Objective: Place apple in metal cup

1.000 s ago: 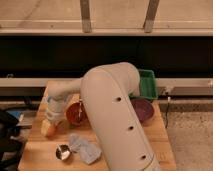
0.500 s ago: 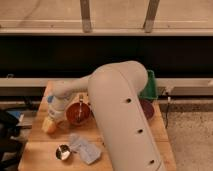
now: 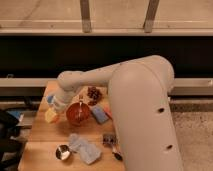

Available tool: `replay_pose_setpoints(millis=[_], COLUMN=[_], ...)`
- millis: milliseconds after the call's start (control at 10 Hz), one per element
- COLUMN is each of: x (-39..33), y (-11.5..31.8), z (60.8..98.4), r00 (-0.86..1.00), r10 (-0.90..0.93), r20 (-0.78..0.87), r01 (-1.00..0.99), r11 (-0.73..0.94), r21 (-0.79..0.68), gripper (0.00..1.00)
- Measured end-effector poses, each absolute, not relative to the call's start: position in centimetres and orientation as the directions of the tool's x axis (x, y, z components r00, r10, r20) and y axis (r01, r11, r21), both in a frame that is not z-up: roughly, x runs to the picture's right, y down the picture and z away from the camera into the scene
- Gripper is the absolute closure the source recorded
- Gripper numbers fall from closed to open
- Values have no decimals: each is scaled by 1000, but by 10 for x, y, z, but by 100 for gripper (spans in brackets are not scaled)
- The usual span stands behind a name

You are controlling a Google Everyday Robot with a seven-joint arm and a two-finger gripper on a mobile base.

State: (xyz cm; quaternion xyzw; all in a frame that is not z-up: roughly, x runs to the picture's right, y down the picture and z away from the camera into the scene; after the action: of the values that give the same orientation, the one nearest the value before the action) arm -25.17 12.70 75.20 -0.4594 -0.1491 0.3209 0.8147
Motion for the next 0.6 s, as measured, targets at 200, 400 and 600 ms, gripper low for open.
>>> replay_pose_setpoints(millis=[200,400,600], x=[-233,-209,-193], y=[129,134,148], z=[736,722,698], r00=[740,738,761], r10=[672,674,648], r20=[-30,-24,-19], r01=[-379,-372,-343], r11=[380,378,377], r21=[-843,-847,-861], gripper=[100,100,100])
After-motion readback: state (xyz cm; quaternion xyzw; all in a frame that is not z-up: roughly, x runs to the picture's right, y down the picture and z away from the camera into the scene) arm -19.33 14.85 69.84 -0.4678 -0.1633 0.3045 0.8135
